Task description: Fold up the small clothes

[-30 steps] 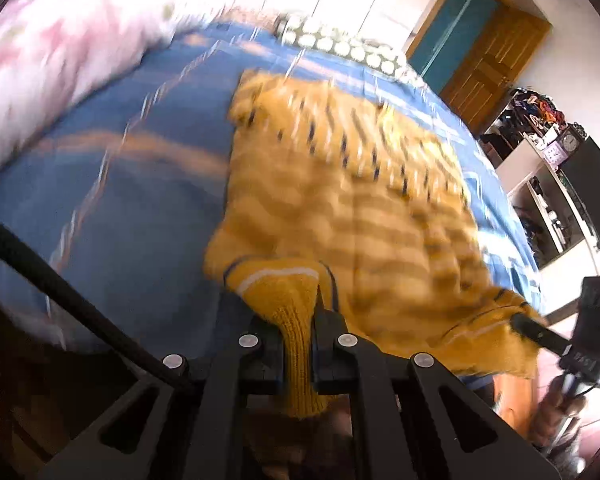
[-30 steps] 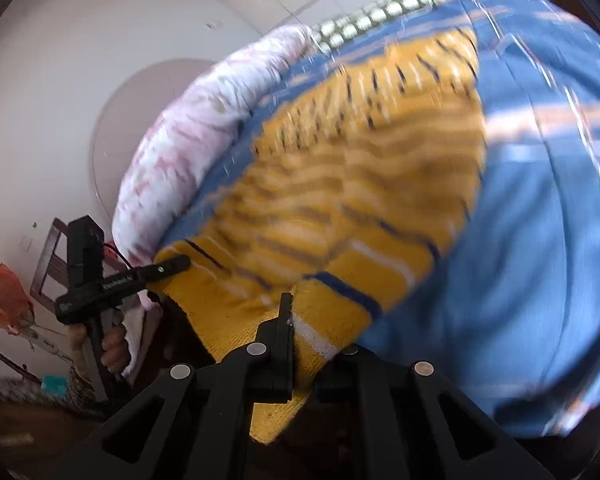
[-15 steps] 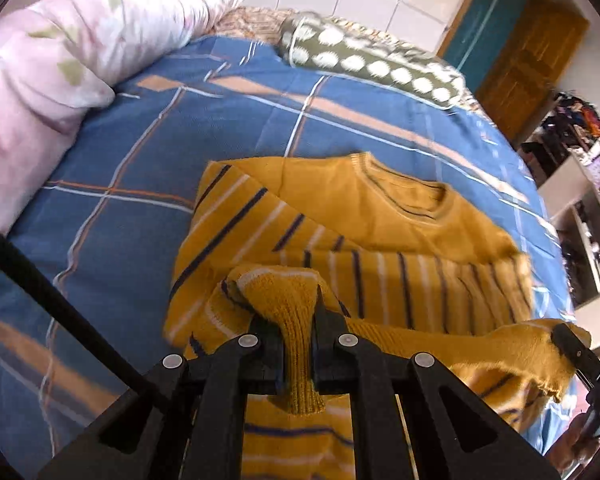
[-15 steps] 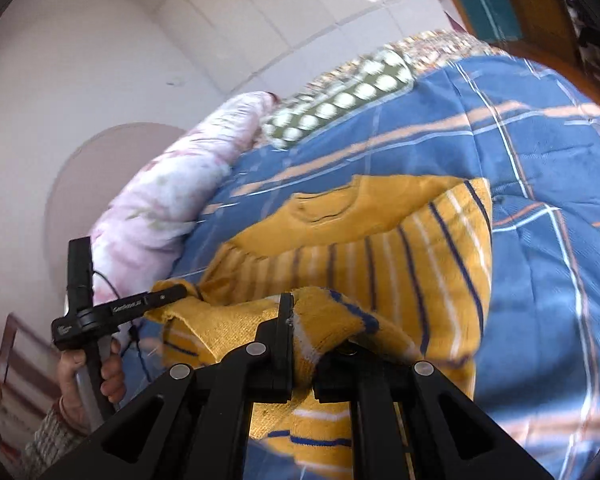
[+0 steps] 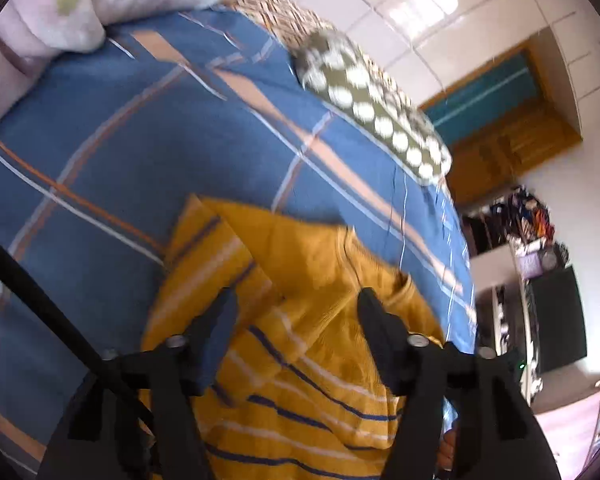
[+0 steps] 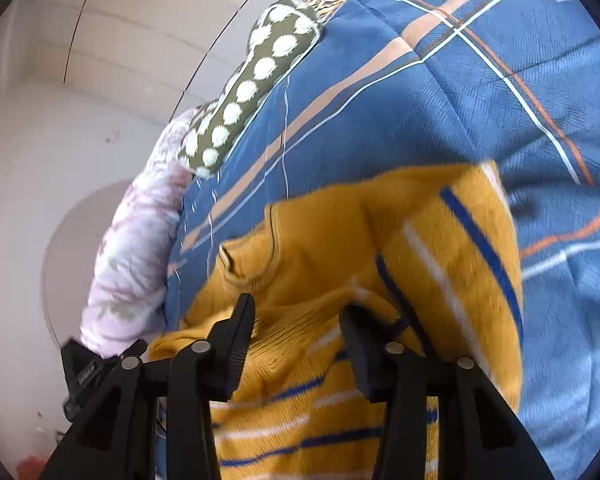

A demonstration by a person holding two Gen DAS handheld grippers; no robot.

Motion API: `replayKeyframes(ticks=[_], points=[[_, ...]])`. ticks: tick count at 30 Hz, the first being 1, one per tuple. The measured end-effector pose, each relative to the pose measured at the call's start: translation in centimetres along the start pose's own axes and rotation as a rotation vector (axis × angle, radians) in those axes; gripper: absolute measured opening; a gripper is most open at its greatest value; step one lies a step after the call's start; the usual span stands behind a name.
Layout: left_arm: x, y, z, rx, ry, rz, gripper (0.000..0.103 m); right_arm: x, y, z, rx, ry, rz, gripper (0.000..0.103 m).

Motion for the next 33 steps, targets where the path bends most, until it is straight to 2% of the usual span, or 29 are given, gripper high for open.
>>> replayKeyframes(ticks=[4,7,11,13,16,17,19,20,23,24,26,28,29,31,32,33], points=[[-1.3,-0.9,-0.3,-0.01,0.01,-0.04,0.063,0.4,-0.5,-0.8,0.001,0.004,0.016,0.052],[-2.1,-1.5,0.6,0.017,-0.001,-0.085,0.063,0.2,-0.7,-1.6,0.025,0.004,-0.009,0.064],[-2.8,-1.9,2.8,0.068,-0.025,-0.13,0.063,-2.4,-0.5,-2.4,0.066,0.08,0.006,0.07],[-3.1,-1.4,4.3,0.119,-0.044,-0.148,0.063,-4.0,-0.7,-1.8,0.019,0.093,0.025,0.07],[-3.8,-0.6,7.0,0.216,-0.057,-0.201,0.063,-6.3,-1.4,1.0,-0.153,0.09,0.136,0.07],[-4.0,-0.4,8.0,0.249,-0.057,-0.22,0.063,-6.9,-1.7,2.3,-0.229,0.095,0.185,0.067],[-4.1,-0.1,9.7,0.314,-0.056,-0.254,0.063,-8.1,-2.1,5.4,-0.381,0.107,0.242,0.04],[-3.9,0.0,10.4,0.344,-0.064,-0.273,0.063,-8.5,-2.1,6.8,-0.424,0.106,0.252,0.038],[-2.4,-0.2,12.2,0.468,-0.099,-0.443,0.062,-8.4,-0.7,9.6,-0.46,0.051,0.231,0.033],[-1.8,-0.8,12.4,0.502,-0.107,-0.544,0.062,-7.9,0.2,9.9,-0.463,0.039,0.275,0.028],[-1.2,-2.0,12.2,0.517,-0.122,-0.639,0.063,-7.3,1.9,9.9,-0.472,0.031,0.353,0.003],[-1.9,-2.8,11.6,0.458,-0.1,-0.639,0.063,-7.9,2.9,9.2,-0.449,0.055,0.391,0.0],[-2.4,-3.0,11.3,0.425,-0.086,-0.636,0.063,-8.3,3.0,8.9,-0.44,0.072,0.438,0.0],[-3.7,-3.5,10.8,0.373,-0.026,-0.672,0.066,-8.6,3.2,8.7,-0.501,0.131,0.72,0.021],[-4.3,-3.7,10.7,0.352,-0.005,-0.678,0.066,-8.7,3.4,8.7,-0.517,0.137,0.757,0.021],[-5.1,-4.0,10.9,0.313,0.021,-0.66,0.067,-9.2,3.5,8.7,-0.502,0.142,0.726,0.021]])
Point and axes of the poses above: each gripper's, at about its wrist camera, not at the fingertips, and x roughly the way its jaws point, y to its right, z to its underside, the point moved 2 cm from there along x, roughly the way its jaws point, and after that the axes turned 11 degrees about z, right-handed, at the moved point
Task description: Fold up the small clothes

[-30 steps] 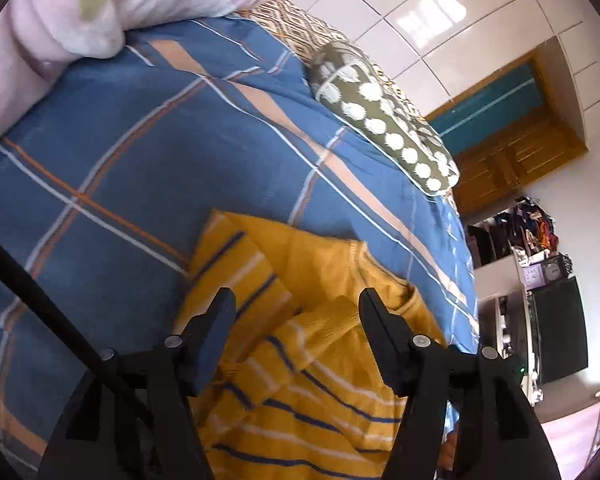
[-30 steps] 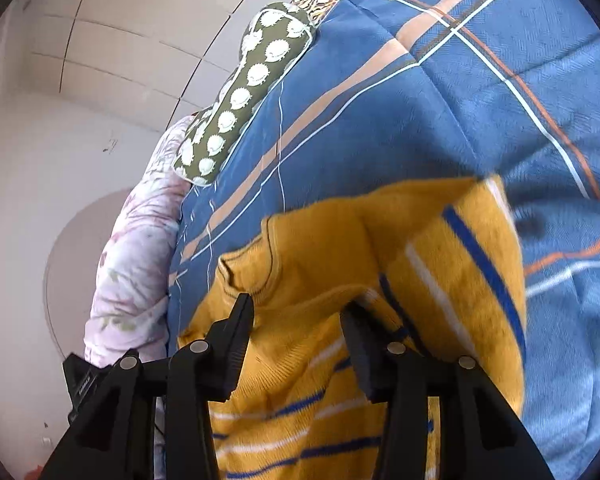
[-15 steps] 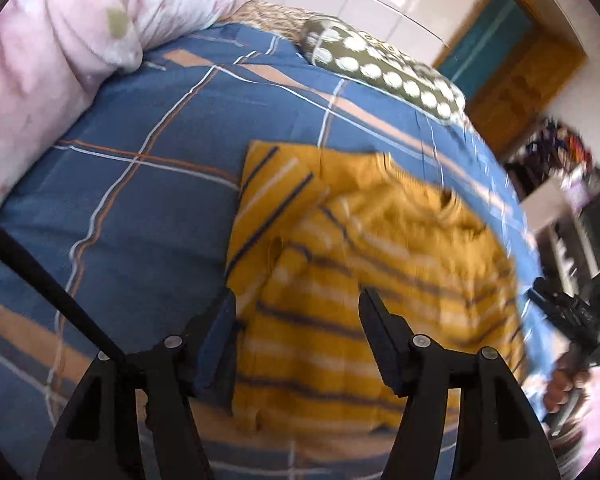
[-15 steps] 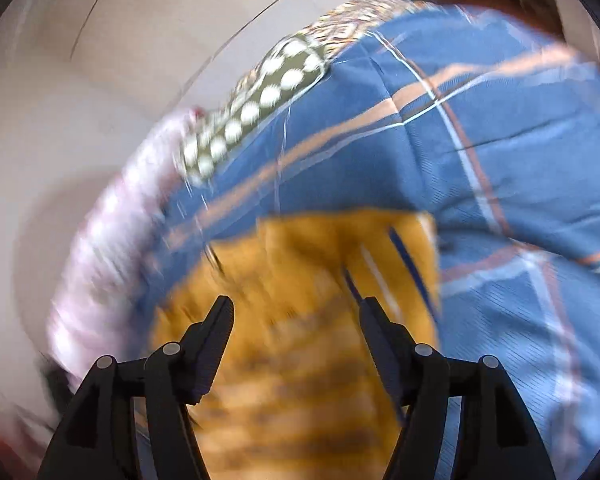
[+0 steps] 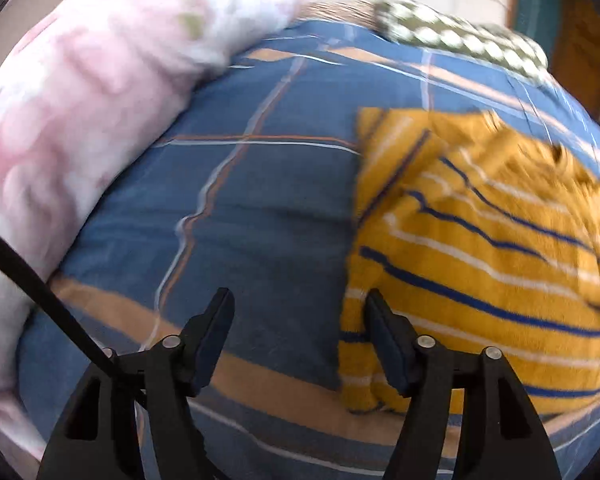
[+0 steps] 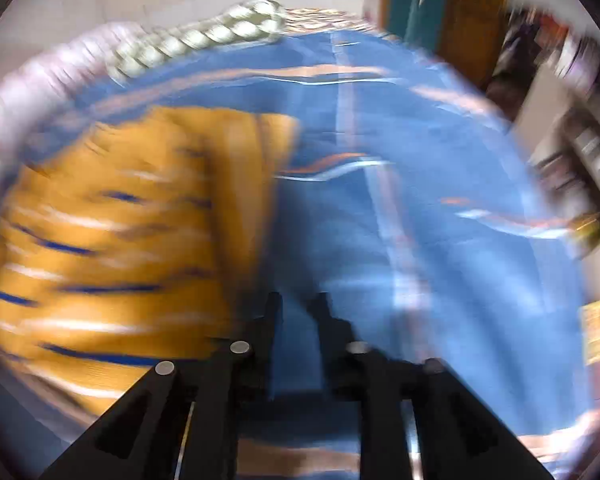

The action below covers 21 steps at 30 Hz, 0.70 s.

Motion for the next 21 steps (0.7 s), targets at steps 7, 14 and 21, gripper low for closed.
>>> replayKeyframes(ticks=[7,14,21], points=[[-3.1,-0.5,2.8,-0.051,0.132,0.044,0.067,-6.5,-4.1,-2.4,-0.007,0.151,-0.179,0.021],[-5.2,-3.0,4.0,-0.095,0.196,0.194,0.069,-8.5,-20.0,-4.5,-0.232,0.118,-0.392,0.021],[-5.7,-5.3,4.1,-0.084,0.255,0.243,0.069,-4.2,-33.6,-6.6,-0.391,0.046,-0.352,0.021]])
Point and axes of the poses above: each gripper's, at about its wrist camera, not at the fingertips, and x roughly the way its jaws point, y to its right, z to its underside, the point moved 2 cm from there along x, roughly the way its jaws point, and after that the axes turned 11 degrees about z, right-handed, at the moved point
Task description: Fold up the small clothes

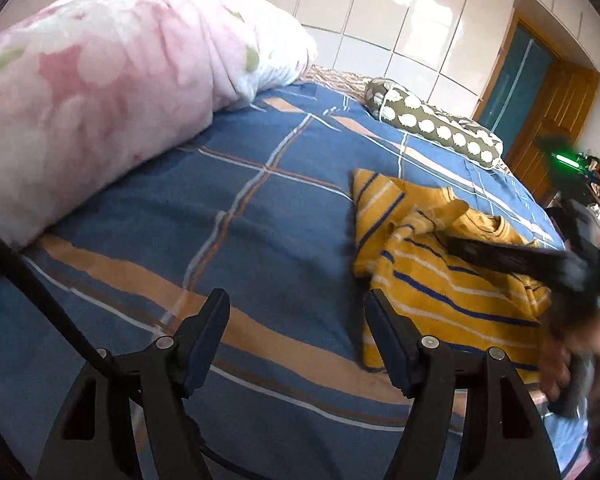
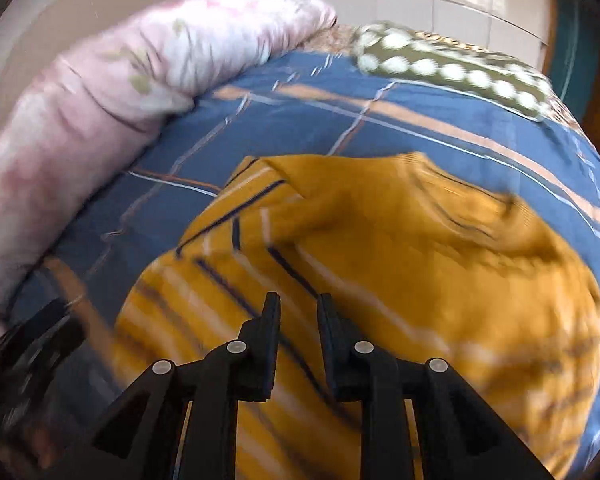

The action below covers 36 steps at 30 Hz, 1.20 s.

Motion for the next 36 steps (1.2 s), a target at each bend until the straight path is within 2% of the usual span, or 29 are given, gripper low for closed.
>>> replayKeyframes(ticks=[2,5,9,11,12,14,15,18,20,22,25,27,30,32,35,36], points=[[-0.2,-0.7,-0.3,0.003,0.019,-0.002,0.069,2.3,-1.4,-1.7,-0.026,-0.035,0.028,0.021],[-0.7,-2.3,-0.8,-0.031,0.03,0.019,0.069,5.1,-3.3,-5.3,-0.056,-0.044,0.08,0.021],[-0.8,-4.1,-1.4,-0.082,0.039,0.016,0.069,7.6,-4.8,-8.3,-0.08,-0.067,0.138,0.022],[-0.6,-4.7,-1.4,-0.105,0.036,0.011,0.069,7.9,-5.0,-9.2,-0.079,-0.077,0.134,0.031],[-0.7,-5.0,-1.3,-0.121,0.03,0.016,0.069,7.5,-5.0,-9.7,-0.073,-0.075,0.124,0.032],[-0.6,-5.2,-1.2,-0.133,0.023,0.019,0.069,5.4,-5.1,-10.0,-0.068,-0.012,0.115,0.032],[-0.7,-5.2,-1.2,-0.135,0.024,0.015,0.069,3.9,-4.9,-9.8,-0.052,0.02,0.094,0.036],[-0.7,-5.1,-1.2,-0.132,0.025,0.001,0.069,0.1,-4.2,-8.4,-0.002,0.069,0.051,0.037],[-0.9,-5.2,-1.2,-0.135,0.026,-0.009,0.069,-2.1,-4.1,-6.3,0.004,0.07,0.025,0.037],[-1.1,-5.6,-1.3,-0.144,0.028,-0.035,0.069,-3.8,-4.3,-3.6,-0.006,0.062,-0.047,0.037],[-1.5,-6.4,-1.5,-0.165,0.045,-0.072,0.069,-5.2,-5.7,0.4,-0.062,0.039,-0.151,0.037],[-1.9,-7.3,-1.5,-0.188,0.055,-0.088,0.069,-6.0,-7.0,3.1,-0.12,0.044,-0.18,0.04],[-2.5,-8.2,-1.4,-0.212,0.067,-0.104,0.069,-6.3,-9.3,5.8,-0.242,0.08,-0.139,0.048],[-2.8,-8.7,-1.2,-0.224,0.069,-0.117,0.069,-5.7,-10.7,7.0,-0.32,0.091,-0.08,0.051],[-3.2,-9.2,-1.2,-0.235,0.069,-0.124,0.069,-4.2,-12.9,8.6,-0.472,0.155,0.112,0.051],[-3.5,-9.3,-1.2,-0.239,0.074,-0.125,0.069,-3.4,-13.3,8.8,-0.501,0.159,0.175,0.031]])
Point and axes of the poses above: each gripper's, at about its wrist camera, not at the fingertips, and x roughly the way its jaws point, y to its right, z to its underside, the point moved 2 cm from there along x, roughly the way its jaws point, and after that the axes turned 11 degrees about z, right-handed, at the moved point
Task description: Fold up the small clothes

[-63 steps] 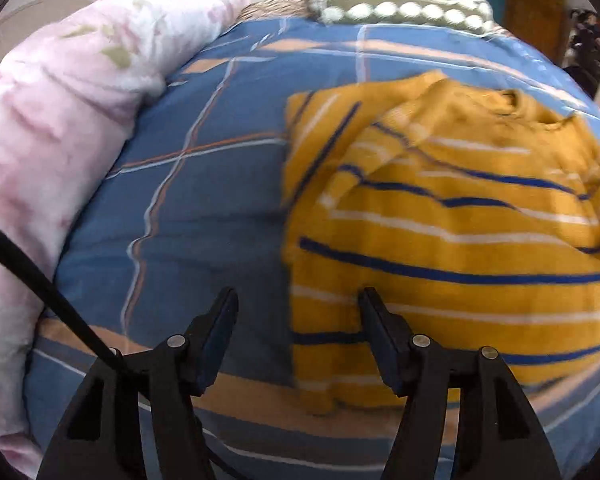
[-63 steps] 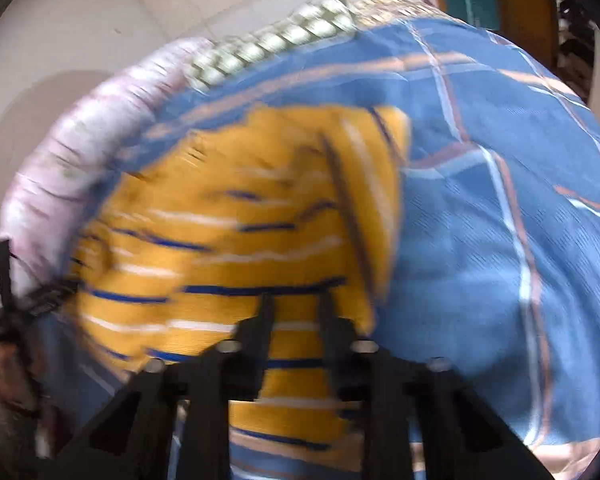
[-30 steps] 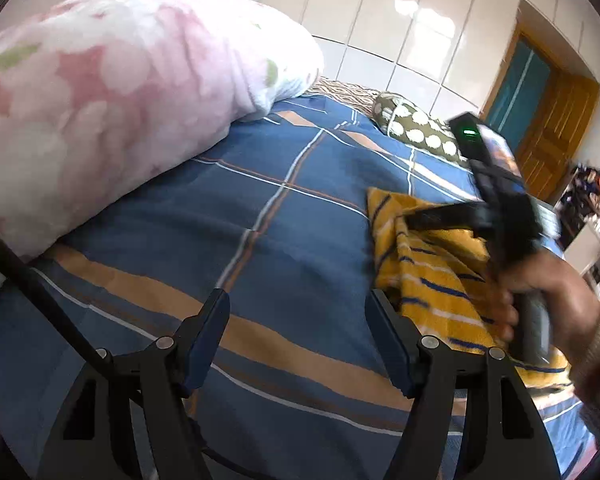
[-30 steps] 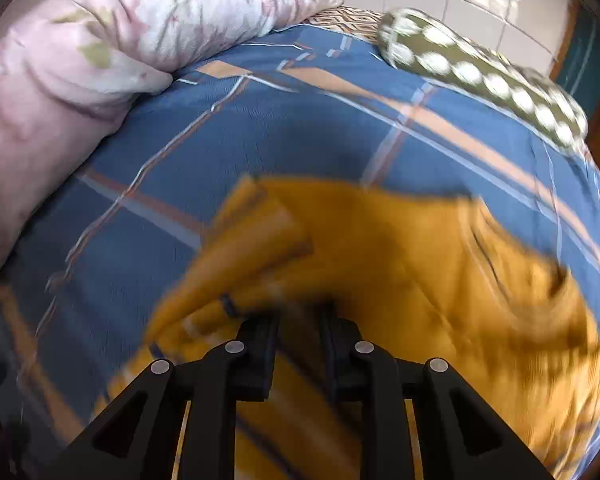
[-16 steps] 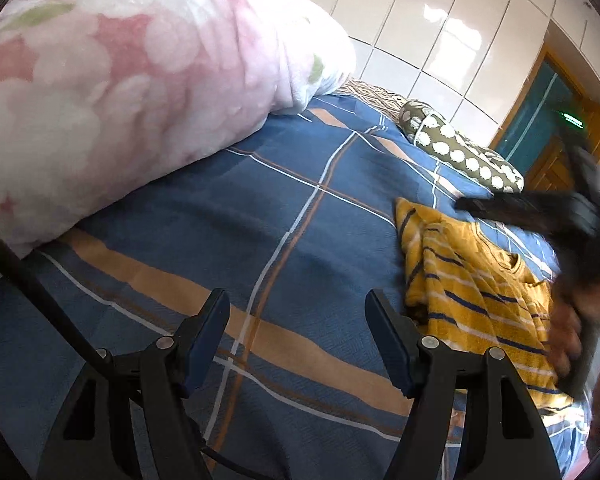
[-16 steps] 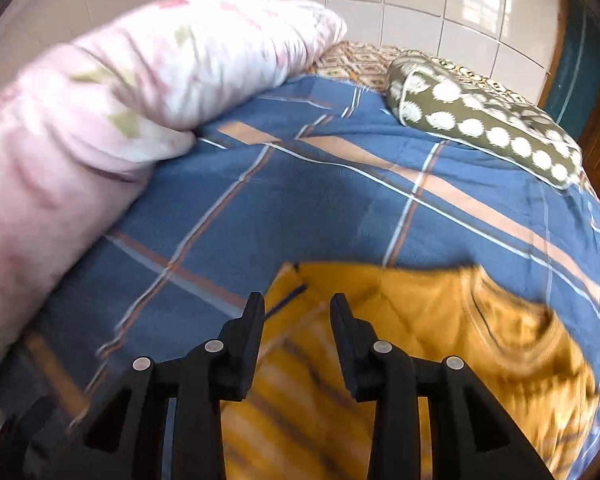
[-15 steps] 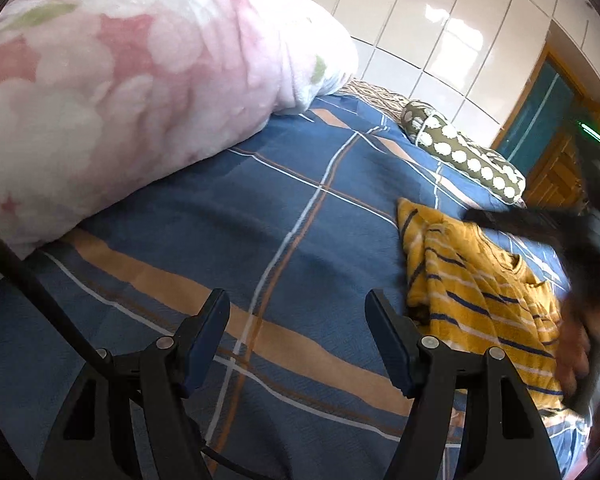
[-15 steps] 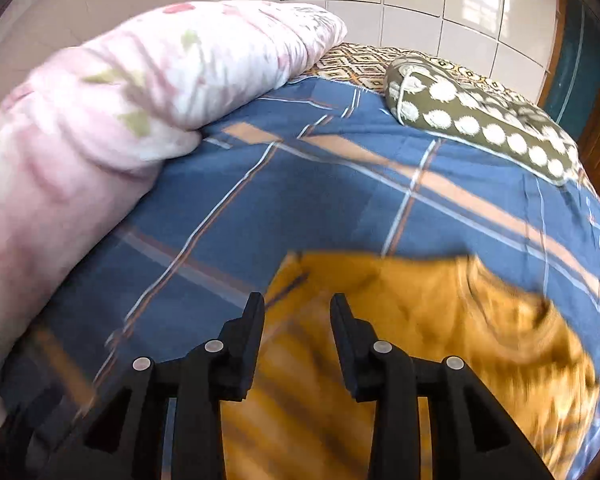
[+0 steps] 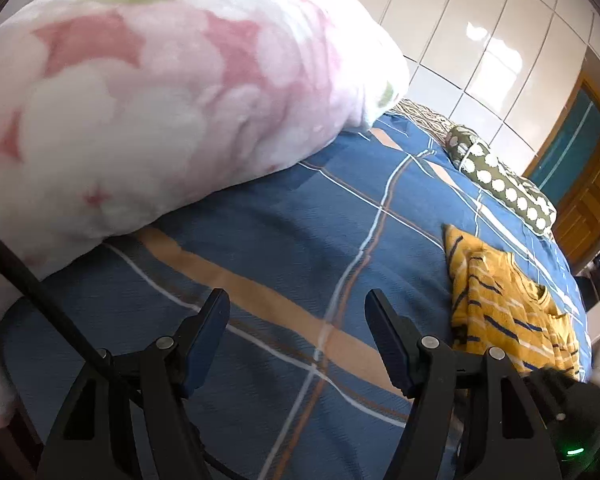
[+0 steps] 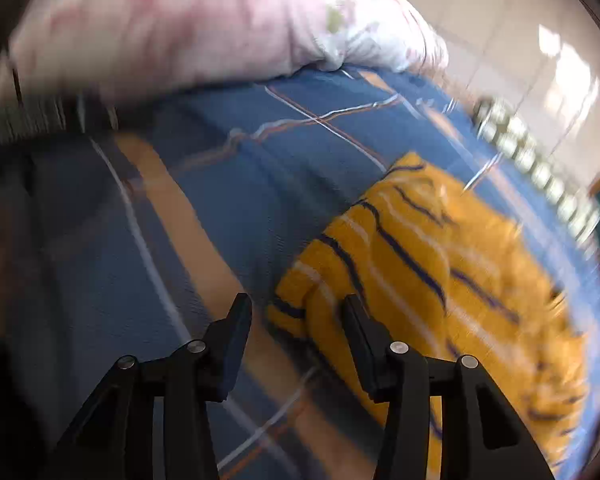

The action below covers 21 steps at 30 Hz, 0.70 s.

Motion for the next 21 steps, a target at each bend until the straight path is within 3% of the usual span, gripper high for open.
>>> replayKeyframes(ticks=[1,3,9,12,13,15,18,21], points=[[-0.2,-0.1,-0.1,-0.002,0.005,0.0,0.069,0.4,-0.1,-0.1,0.011,-0.018,0.0,0.022],[-0.8,-0.2,-0.4,-0.003,0.021,-0.001,0.069,0.6,0.8,-0.7,0.11,-0.049,-0.045,0.017],[-2.0,-0.2,-0.9,-0.002,0.056,0.0,0.069,1.2,3.0,-2.9,0.39,-0.092,-0.29,0.015],[-2.0,0.4,-0.8,0.016,0.054,0.002,0.069,2.6,2.5,-2.6,0.448,-0.14,-0.393,0.023],[-2.0,0.7,-0.7,0.023,0.053,0.001,0.069,2.5,2.6,-2.5,0.464,-0.141,-0.415,0.03],[-2.0,1.3,-0.5,0.042,0.051,0.002,0.069,1.1,3.8,-2.2,0.513,-0.102,-0.462,0.035],[-1.8,2.5,-0.2,0.066,0.048,0.005,0.069,-1.7,7.1,-1.2,0.565,-0.033,-0.454,0.035],[-1.5,4.7,0.4,0.106,0.033,0.045,0.069,-2.7,11.8,1.8,0.635,-0.023,-0.376,0.035]])
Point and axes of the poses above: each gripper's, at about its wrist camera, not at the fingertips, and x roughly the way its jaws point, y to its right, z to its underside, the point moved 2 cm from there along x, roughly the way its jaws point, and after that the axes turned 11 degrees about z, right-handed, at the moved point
